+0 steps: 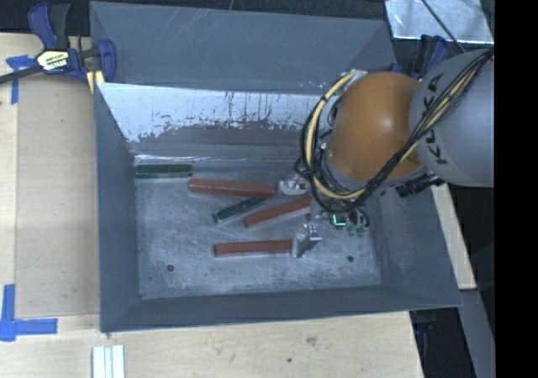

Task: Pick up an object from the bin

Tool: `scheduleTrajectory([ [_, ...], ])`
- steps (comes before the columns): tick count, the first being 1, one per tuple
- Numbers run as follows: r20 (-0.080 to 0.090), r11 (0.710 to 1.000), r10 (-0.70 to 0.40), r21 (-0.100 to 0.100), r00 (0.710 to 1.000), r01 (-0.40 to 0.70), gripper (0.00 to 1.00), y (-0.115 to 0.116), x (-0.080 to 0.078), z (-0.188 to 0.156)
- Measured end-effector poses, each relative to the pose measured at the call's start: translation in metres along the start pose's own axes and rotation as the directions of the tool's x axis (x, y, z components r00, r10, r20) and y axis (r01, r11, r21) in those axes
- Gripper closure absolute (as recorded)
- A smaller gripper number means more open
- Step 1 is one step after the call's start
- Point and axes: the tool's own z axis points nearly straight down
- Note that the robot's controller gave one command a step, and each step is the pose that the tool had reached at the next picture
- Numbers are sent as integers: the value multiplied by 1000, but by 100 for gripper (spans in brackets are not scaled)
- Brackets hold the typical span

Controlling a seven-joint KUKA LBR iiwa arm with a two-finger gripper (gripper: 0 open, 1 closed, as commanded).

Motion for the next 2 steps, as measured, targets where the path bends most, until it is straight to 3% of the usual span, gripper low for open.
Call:
scheduleTrajectory([
  [1,8,1000,0,0,1000,0,0,0,-2,-4],
  [2,49,959,-285,15,957,284,100,40,-38,50],
])
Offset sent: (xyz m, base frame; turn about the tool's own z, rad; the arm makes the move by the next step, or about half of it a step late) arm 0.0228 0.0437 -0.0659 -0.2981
